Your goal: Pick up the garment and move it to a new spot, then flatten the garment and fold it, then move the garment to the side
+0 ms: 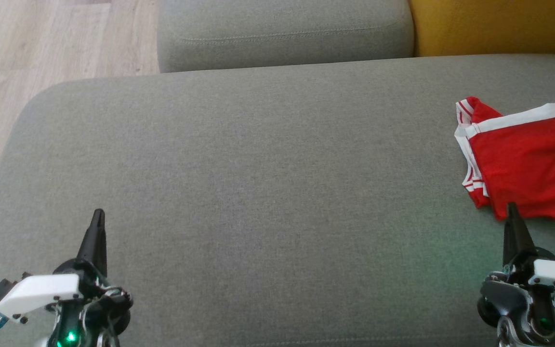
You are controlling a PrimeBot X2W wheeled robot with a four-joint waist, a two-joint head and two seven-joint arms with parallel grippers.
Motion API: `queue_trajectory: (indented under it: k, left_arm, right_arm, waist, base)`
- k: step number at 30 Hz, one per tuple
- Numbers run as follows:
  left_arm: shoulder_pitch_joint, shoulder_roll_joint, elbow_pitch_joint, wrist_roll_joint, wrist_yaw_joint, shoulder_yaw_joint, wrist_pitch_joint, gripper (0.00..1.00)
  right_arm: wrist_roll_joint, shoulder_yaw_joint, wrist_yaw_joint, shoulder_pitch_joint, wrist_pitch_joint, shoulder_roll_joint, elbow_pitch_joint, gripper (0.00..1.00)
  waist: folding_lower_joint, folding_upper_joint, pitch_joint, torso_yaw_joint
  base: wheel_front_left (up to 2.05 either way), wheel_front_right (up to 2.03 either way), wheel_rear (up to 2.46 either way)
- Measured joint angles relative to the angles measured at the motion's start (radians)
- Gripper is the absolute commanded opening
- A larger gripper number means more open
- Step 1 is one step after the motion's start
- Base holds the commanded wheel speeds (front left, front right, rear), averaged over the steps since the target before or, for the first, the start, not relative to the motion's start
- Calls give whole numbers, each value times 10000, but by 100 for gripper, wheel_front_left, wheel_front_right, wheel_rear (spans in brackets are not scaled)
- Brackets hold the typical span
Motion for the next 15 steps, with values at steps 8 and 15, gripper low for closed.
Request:
queue_trajectory:
  k: [8,15]
  left_arm:
    - [0,-6,0,0,0,13,2,0]
    - [0,-10,2,0,0,25,17,0]
  right_arm:
    - [-2,-19,0,0,13,2,6,0]
    - [-2,-33,0,0,15,4,8,0]
  waist:
    - [0,0,0,0]
    - [0,0,0,0]
  base:
    - [0,0,0]
    - [0,0,0]
